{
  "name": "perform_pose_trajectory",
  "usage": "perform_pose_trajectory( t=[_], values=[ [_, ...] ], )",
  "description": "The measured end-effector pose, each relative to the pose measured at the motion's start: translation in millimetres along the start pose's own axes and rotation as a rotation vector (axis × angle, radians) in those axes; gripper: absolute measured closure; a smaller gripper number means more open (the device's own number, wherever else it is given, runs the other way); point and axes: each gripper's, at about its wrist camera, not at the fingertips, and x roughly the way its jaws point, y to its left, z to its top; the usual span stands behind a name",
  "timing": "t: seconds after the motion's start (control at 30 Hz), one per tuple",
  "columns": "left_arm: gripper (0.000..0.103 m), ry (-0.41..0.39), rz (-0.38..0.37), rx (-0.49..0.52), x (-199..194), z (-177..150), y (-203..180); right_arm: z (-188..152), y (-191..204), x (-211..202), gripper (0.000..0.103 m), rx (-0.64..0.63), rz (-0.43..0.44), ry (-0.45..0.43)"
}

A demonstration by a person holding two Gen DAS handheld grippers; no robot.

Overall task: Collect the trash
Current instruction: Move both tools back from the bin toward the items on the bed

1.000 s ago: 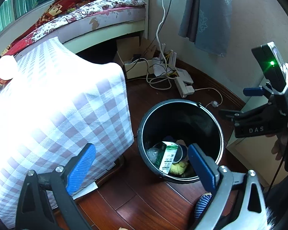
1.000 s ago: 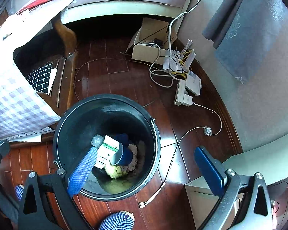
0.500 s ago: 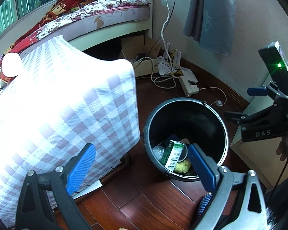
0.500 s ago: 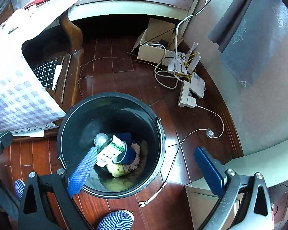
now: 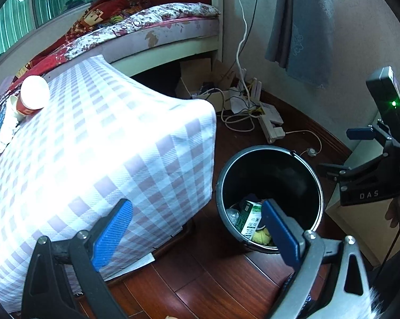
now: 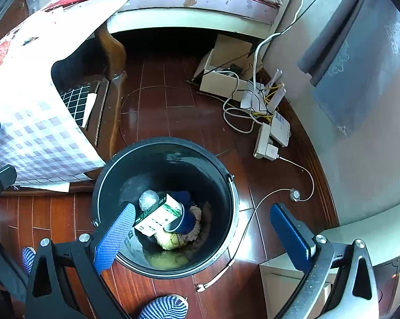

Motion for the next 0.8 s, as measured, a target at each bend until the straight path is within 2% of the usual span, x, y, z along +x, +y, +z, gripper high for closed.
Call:
perform_pose_trajectory(
  t=[0.3, 0.8],
  values=[
    [0.005, -0.059, 0.025, -0.030, -24.2, 6.4, 16.8, 15.0, 15.6, -23.4, 0.001, -0.020, 0.021, -0.079],
    [0.005, -0.172, 0.116, -0.155, -67.9, 12.9, 80.6, 60.6, 64.6, -75.0, 0.001, -0.047, 0.092, -0.321]
  ],
)
